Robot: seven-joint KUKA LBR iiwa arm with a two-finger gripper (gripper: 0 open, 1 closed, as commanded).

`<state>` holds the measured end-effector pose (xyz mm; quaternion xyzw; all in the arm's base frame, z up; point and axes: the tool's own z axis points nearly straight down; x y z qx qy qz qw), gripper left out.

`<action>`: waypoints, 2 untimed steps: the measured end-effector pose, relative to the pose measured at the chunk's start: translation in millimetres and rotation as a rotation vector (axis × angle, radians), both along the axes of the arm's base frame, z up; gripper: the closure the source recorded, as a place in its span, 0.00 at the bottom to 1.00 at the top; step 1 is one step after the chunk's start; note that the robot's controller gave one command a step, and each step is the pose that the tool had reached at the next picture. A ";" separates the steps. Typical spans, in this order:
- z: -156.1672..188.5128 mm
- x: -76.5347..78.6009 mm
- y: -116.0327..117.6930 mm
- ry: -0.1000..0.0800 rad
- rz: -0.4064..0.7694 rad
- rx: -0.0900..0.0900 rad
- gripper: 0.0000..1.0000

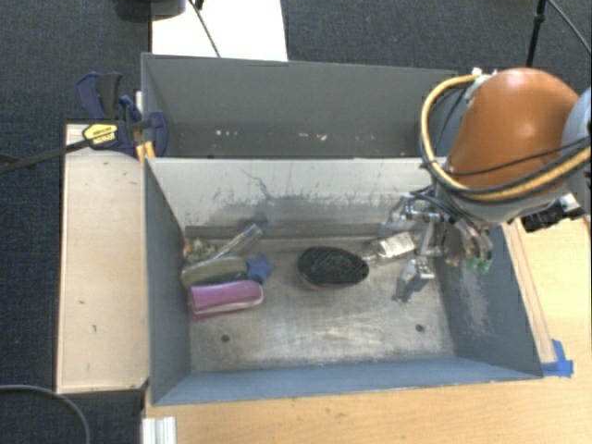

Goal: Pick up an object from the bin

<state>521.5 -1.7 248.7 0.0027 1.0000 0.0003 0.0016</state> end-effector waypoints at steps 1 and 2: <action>-152.2 55.0 40.3 0.006 0.126 0.000 0.00; -148.0 55.4 39.3 0.001 0.124 0.000 1.00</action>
Offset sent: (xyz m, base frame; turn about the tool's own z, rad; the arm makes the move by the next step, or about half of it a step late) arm 0.0550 0.0392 -0.1482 -0.1286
